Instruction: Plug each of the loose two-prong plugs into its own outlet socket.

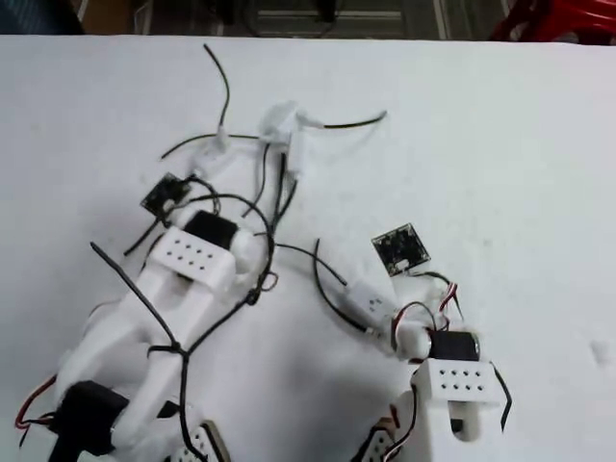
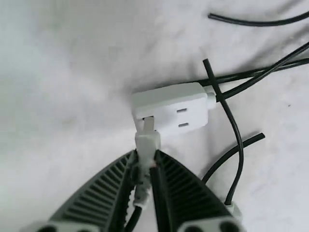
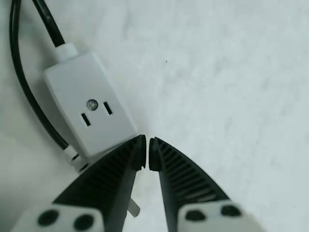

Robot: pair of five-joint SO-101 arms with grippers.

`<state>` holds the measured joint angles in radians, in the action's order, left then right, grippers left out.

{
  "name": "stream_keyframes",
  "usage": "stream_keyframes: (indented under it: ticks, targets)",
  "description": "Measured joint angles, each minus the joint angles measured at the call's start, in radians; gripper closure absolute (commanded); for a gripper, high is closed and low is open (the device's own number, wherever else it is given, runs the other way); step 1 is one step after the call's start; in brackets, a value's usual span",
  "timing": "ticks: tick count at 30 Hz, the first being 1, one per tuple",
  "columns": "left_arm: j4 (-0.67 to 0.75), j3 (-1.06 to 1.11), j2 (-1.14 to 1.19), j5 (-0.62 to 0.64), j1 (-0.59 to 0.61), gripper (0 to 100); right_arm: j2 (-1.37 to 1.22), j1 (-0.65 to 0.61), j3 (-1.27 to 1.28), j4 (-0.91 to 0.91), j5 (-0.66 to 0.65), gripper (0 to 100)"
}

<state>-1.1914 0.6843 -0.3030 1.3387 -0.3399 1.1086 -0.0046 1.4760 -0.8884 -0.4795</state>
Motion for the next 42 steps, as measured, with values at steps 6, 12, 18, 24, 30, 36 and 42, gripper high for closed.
stream_keyframes:
  ticks: [6,12,18,24,30,36,42]
  targets:
    - [0.008,-0.049,0.127,0.002,-0.038,98,0.0,0.0,0.0,0.0,0.0,96.7]
    - [-0.083,-0.203,0.299,0.049,-0.028,98,0.0,0.0,0.0,0.0,0.0,96.7]
    - [-0.187,-0.315,0.362,0.115,0.005,98,0.0,-0.002,0.0,0.0,0.0,96.7]
    - [-0.195,-0.319,0.368,0.118,0.078,98,0.0,-0.002,0.0,0.0,0.0,96.7]
    - [-0.198,-0.319,0.368,0.123,0.112,98,0.0,-0.002,0.0,0.0,0.0,96.7]
    - [-0.12,-0.267,0.373,0.123,0.124,98,0.0,-0.002,0.0,0.0,0.0,96.7]
    - [-0.074,-0.238,0.385,0.126,0.172,98,0.0,-0.002,0.0,0.0,0.0,96.7]
